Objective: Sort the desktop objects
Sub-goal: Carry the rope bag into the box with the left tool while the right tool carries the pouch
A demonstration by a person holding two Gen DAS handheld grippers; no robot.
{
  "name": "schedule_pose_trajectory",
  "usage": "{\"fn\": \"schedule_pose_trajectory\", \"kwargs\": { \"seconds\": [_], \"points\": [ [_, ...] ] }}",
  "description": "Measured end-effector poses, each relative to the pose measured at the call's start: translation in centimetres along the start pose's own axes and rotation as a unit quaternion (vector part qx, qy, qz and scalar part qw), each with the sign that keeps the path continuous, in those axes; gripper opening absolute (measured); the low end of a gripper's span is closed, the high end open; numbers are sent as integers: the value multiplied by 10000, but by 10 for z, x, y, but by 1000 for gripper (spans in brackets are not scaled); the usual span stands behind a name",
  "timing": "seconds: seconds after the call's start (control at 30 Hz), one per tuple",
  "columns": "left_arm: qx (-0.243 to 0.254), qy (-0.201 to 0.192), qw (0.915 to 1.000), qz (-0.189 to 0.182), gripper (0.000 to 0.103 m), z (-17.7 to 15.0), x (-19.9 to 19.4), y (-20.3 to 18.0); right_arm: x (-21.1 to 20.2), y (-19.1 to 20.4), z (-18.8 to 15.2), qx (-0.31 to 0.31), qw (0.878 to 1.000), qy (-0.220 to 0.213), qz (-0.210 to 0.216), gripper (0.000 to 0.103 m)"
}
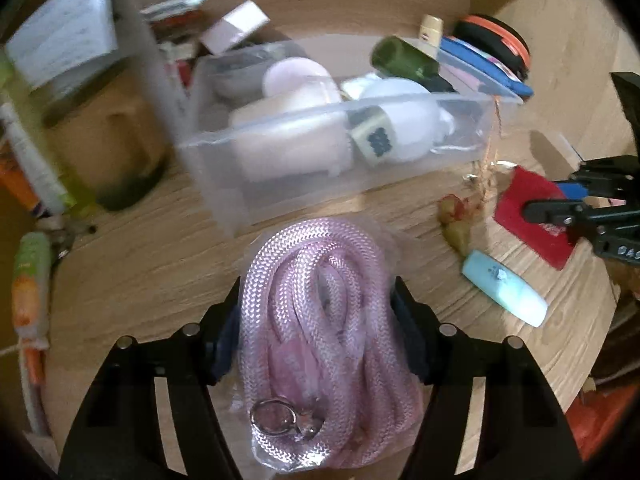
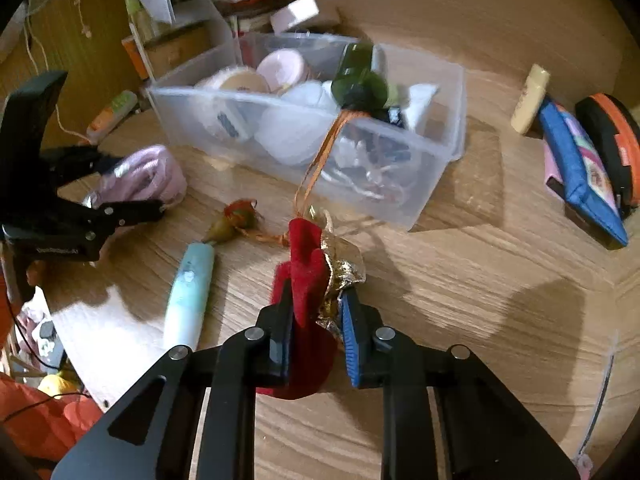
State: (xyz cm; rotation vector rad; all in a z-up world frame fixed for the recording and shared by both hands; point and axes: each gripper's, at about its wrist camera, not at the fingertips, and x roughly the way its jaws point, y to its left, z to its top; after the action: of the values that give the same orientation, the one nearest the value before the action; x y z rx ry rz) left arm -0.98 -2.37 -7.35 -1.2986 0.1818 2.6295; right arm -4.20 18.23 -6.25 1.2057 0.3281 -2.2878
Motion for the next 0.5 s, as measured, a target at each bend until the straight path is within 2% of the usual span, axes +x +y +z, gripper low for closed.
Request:
{"fn": "schedule_pose_trajectory", "kwargs": {
  "seconds": [0.27,0.5],
  "points": [
    [-199,-654,9970,357,65,7,-37,-4,-47,-4,19,102,9975,-696,-112,18],
    [-384,-1057,9934,230,60,31,-56,-5,-76,-5,34,118,9930,-1163,-146,18]
  ]
}}
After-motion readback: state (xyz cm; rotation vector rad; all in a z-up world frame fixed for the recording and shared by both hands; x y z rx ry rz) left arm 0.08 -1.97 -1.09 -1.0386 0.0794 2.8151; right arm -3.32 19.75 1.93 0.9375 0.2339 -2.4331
